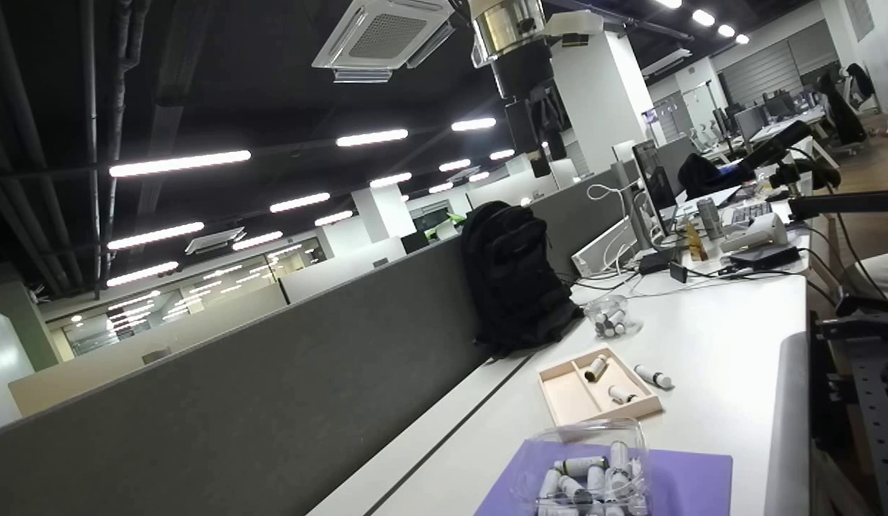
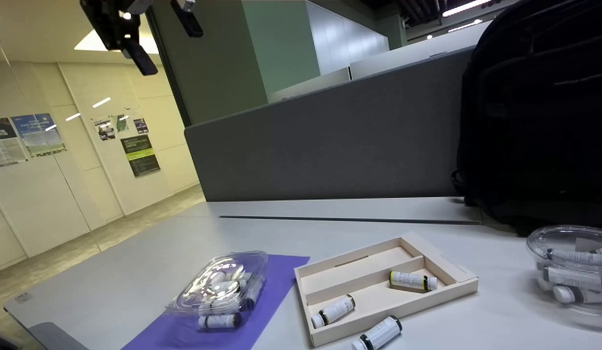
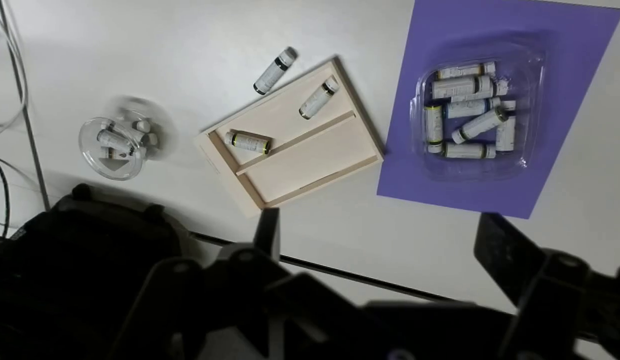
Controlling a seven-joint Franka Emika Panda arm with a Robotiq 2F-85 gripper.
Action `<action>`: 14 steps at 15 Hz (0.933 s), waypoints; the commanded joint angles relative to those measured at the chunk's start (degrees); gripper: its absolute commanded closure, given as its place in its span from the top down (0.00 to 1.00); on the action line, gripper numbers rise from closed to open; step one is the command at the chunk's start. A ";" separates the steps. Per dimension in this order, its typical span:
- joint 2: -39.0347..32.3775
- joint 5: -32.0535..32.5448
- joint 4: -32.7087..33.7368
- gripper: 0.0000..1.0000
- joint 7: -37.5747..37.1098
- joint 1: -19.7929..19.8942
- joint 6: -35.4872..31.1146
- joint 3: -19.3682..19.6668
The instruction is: Take the bottom bottle from the right compartment of the box and place it on the table
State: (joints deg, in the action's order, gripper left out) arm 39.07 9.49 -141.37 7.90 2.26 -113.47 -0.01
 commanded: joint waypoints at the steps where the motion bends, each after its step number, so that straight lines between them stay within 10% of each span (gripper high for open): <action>1: -2.73 -0.45 -1.65 1.00 0.86 -0.45 -5.51 3.19; 10: -22.94 -23.58 -1.48 1.00 32.82 -6.48 -18.34 20.90; 14: -24.59 -25.68 -2.49 1.00 34.35 -2.26 -17.39 17.81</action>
State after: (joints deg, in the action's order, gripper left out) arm 14.60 -15.51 -143.90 41.79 -2.19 -131.06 19.97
